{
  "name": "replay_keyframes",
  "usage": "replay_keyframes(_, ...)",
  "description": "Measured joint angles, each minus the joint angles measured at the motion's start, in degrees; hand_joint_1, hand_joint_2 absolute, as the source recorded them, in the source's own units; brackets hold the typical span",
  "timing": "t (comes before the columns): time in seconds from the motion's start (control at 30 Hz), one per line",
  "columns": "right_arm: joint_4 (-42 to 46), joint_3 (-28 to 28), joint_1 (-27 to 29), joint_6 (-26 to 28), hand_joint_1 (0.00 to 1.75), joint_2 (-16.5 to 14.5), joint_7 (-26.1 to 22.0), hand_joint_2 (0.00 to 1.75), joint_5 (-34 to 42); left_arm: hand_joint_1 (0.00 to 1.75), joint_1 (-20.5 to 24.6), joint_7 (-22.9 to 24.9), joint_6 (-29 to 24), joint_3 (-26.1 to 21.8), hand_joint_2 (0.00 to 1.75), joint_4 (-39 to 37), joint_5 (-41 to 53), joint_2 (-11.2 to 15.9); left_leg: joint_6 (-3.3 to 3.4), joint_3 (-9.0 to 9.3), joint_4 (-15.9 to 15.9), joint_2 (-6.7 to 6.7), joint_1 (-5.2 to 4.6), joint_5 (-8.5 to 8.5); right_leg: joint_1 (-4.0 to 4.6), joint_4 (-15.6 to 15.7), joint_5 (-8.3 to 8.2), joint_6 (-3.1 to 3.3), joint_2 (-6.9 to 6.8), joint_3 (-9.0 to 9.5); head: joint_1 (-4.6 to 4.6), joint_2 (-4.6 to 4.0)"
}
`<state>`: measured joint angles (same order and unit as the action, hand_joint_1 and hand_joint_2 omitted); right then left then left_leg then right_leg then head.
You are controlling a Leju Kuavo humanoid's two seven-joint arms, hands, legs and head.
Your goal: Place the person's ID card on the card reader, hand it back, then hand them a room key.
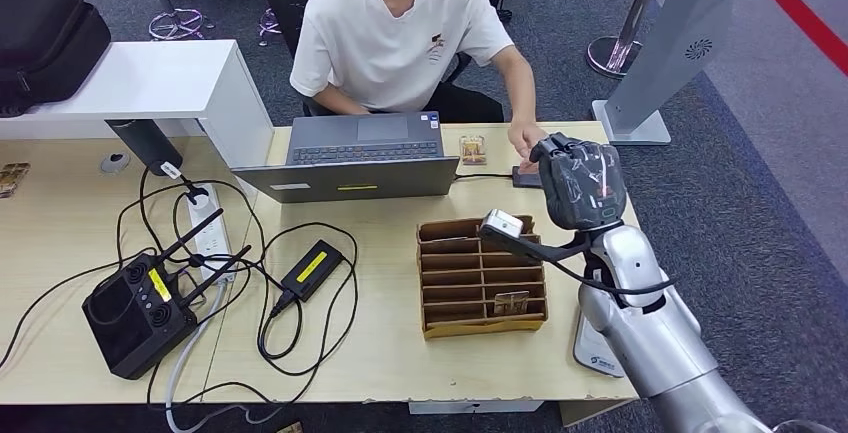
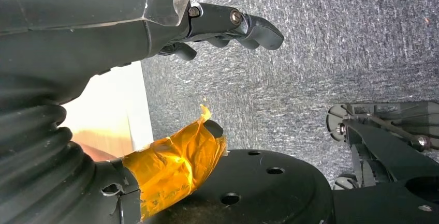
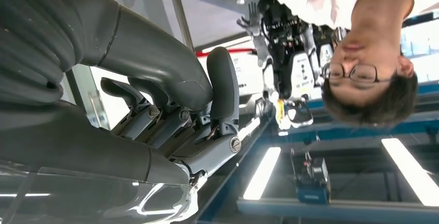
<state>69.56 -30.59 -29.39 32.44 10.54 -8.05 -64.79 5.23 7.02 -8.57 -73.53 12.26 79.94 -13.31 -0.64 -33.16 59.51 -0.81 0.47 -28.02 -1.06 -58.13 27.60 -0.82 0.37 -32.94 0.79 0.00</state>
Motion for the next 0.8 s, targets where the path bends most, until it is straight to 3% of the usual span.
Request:
replay_keyframes(0.13,0.47,0.22,-2.02,0.12,1.75,0.06,0.83,1.75,-1.13,0.0,0.01,0.08,0.0,0.11,1.75,0.0,0.26,0.02,0.0,-0.02,0.0,0.01,0.0,0.0,0.0,-0.01,-0.01,0.0,0.0,-0.01,0.0,0.0)
replay_keyframes(0.27,-1.32,-0.11,-8.23,-2.84,1.75,-0.66,2.4,1.75,-1.81,0.0,0.04,0.17,0.16,0.54,1.75,0.0,0.94,0.06,-0.04,-0.07,0.0,0.02,0.0,0.06,0.0,-0.07,-0.04,0.02,0.02,-0.04,0.0,0.0)
replay_keyframes(0.57,-18.89,-2.03,-27.77,-9.21,1.75,-9.07,7.3,1.75,-3.09,0.0,0.3,-0.48,0.86,2.36,1.75,0.0,2.51,0.26,-0.15,-0.14,0.0,-0.02,0.05,0.19,0.03,-0.21,-0.09,0.06,0.06,-0.19,0.01,0.0)
replay_keyframes(0.7,-27.66,-3.22,-33.02,-10.04,0.0,-13.22,8.56,1.75,-4.03,0.0,0.38,-1.04,1.23,2.96,1.75,0.0,2.76,0.16,-0.19,-0.16,0.0,0.0,0.08,0.21,0.07,-0.23,-0.09,0.07,0.1,-0.25,0.0,0.0)
replay_keyframes(0.8,-32.58,-4.06,-34.79,-9.97,0.0,-15.59,8.71,1.75,-4.43,0.0,0.39,-1.18,1.55,3.2,1.75,0.0,2.72,0.0,-0.19,-0.18,0.0,-0.01,0.09,0.21,0.08,-0.21,-0.09,0.07,0.08,-0.26,0.0,0.0)
